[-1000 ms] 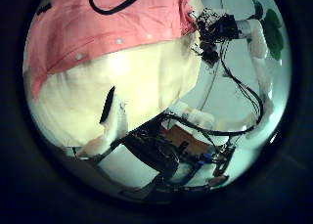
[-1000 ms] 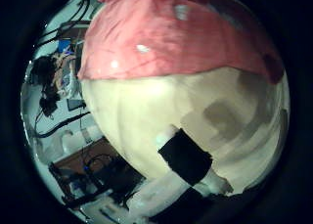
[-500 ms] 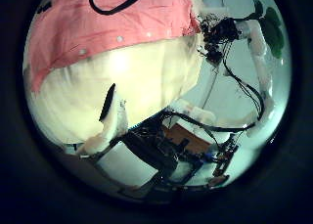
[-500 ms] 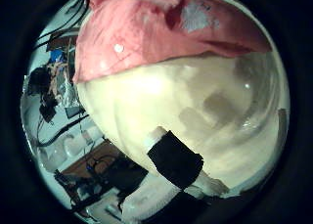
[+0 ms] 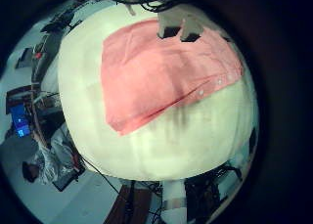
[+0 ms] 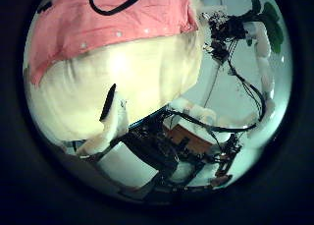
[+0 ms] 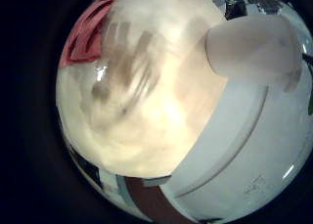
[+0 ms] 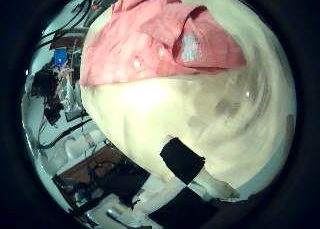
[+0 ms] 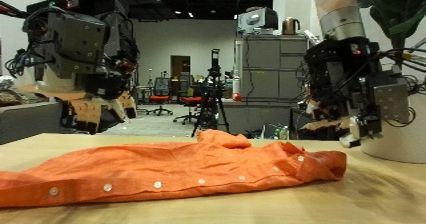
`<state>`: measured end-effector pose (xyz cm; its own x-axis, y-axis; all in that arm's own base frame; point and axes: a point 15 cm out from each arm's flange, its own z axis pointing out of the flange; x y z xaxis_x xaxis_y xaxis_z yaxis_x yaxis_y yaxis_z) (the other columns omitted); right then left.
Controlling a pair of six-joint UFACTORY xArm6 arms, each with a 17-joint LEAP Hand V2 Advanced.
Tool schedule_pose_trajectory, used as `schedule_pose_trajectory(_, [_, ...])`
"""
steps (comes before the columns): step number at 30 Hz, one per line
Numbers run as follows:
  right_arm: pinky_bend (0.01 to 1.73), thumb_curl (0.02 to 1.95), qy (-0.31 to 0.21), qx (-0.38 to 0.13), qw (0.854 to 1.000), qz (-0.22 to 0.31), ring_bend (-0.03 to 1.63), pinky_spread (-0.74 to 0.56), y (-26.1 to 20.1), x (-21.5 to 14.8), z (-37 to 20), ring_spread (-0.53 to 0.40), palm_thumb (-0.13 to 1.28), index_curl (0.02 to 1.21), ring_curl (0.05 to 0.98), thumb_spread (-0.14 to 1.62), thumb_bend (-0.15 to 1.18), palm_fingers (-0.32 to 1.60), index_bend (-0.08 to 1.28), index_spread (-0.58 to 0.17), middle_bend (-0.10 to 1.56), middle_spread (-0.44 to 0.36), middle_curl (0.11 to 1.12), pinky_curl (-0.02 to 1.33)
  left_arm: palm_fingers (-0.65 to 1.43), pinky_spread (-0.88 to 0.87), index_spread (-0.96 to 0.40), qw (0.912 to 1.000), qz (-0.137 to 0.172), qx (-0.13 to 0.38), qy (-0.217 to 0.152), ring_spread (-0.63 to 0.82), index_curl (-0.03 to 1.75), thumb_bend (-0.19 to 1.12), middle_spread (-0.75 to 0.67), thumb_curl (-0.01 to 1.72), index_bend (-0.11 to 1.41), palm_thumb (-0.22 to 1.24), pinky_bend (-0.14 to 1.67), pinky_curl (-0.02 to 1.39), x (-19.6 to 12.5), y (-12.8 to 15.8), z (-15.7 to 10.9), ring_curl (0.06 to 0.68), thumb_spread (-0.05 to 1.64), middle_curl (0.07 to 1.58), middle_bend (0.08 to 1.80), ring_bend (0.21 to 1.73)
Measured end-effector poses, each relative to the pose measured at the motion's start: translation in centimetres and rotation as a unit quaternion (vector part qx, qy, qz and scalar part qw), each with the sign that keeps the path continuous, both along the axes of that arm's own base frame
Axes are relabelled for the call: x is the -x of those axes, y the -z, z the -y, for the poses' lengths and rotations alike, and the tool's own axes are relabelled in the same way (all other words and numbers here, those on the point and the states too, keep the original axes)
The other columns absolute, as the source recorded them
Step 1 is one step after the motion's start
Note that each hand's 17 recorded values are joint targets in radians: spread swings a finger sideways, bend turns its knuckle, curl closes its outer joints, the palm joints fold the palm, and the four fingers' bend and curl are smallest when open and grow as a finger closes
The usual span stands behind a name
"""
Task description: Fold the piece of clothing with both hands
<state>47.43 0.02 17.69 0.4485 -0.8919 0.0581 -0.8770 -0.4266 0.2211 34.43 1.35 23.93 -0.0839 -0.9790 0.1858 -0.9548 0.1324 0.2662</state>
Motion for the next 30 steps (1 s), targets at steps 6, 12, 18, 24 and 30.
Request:
schedule_pose_trajectory(6, [0.35, 0.29, -0.023, 0.014, 1.000, -0.010, 0.28, 0.25, 2.1, -1.9, -2.0, 0.153, 0.47, 0.28, 0.251, 0.99, -0.03, 0.04, 0.16, -0.386, 0.18, -0.040, 0.29, 0.33, 0.05, 0.42, 0.11, 1.0000, -0.001, -0.002, -0.001, 0.47, 0.34, -0.02, 0.29, 0.40, 0.17, 0.56, 0.34, 0.31, 1.0, -0.3, -0.2, 0.203, 1.13, 0.30, 0.18, 0.52])
schedule_pose_trajectory(12, [0.33, 0.31, -0.029, 0.072, 0.997, -0.005, 0.32, 0.22, 3.0, -3.7, -1.1, 0.109, 0.51, 0.29, 0.258, 0.95, -0.02, 0.19, 0.18, -0.349, 0.21, -0.038, 0.31, 0.32, 0.05, 0.42, 0.11, 0.9999, 0.005, -0.010, -0.007, 0.47, 0.34, -0.02, 0.29, 0.40, 0.17, 0.56, 0.34, 0.31, 1.7, -0.6, -1.6, 0.204, 1.13, 0.30, 0.18, 0.52])
schedule_pose_trajectory(18, [0.33, 0.34, -0.034, 0.078, 0.996, -0.003, 0.56, -0.04, 2.6, -3.6, -0.9, -0.167, 0.66, 0.29, 0.298, 0.93, -0.01, 0.74, 0.16, -0.371, 0.40, -0.129, 0.37, 0.29, 0.05, 0.42, 0.11, 0.9998, 0.004, -0.011, -0.016, 0.48, 0.34, -0.02, 0.29, 0.40, 0.18, 0.56, 0.34, 0.31, 1.9, -0.6, -2.9, 0.205, 1.13, 0.29, 0.18, 0.52])
schedule_pose_trajectory(24, [0.58, 0.37, -0.033, 0.080, 0.996, -0.001, 0.77, -0.46, 2.4, -3.2, -0.1, -0.357, 0.79, 0.39, 0.387, 0.89, 0.00, 1.44, 0.33, -0.412, 0.68, -0.216, 0.48, 0.35, 0.06, 0.42, 0.10, 0.9996, 0.007, -0.015, -0.024, 0.47, 0.34, -0.02, 0.28, 0.40, 0.18, 0.55, 0.33, 0.31, 1.9, -1.0, -4.3, 0.205, 1.13, 0.29, 0.18, 0.51])
schedule_pose_trajectory(30, [0.80, 0.46, -0.022, 0.074, 0.997, 0.013, 0.99, -0.54, 1.7, -1.1, 2.1, -0.285, 1.01, 0.54, 0.481, 0.87, 0.05, 1.50, 0.69, -0.355, 0.94, -0.182, 0.58, 0.43, 0.06, 0.42, 0.10, 0.9992, 0.005, -0.020, -0.033, 0.47, 0.34, -0.02, 0.27, 0.39, 0.17, 0.55, 0.33, 0.31, 2.4, -1.1, -6.1, 0.204, 1.13, 0.29, 0.18, 0.51])
